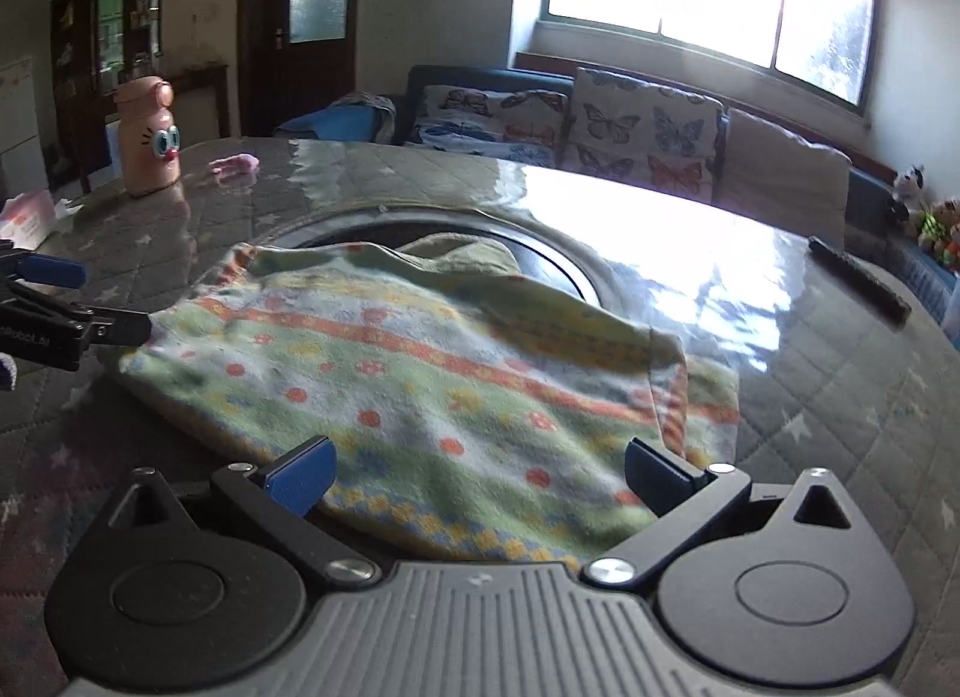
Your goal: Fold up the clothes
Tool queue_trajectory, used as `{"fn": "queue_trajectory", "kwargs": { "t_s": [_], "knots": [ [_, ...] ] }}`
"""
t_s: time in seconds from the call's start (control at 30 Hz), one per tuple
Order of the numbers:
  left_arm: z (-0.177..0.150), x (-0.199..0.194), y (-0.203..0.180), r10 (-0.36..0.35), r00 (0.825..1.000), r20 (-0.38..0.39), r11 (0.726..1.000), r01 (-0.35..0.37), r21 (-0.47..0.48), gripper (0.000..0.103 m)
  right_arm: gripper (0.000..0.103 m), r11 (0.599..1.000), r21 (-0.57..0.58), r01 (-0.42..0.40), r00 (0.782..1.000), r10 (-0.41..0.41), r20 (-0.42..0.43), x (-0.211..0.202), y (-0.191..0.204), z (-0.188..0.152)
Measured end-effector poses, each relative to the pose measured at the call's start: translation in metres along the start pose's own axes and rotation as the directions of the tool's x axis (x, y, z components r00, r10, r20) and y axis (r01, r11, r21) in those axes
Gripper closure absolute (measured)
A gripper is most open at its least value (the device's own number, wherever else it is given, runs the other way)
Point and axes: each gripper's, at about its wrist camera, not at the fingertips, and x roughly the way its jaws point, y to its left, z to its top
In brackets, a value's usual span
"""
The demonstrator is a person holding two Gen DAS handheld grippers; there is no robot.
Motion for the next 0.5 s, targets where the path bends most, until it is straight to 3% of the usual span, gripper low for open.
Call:
{"fn": "queue_trajectory", "kwargs": {
  "t_s": [0.5],
  "knots": [
    [0.007,-0.002,0.011,-0.034,0.999,-0.012,0.997,0.033,-0.076,0.004,0.0,0.992,-0.033,-0.124,0.992,0.124,0.0,0.005,0.018,0.017]
  ]
}}
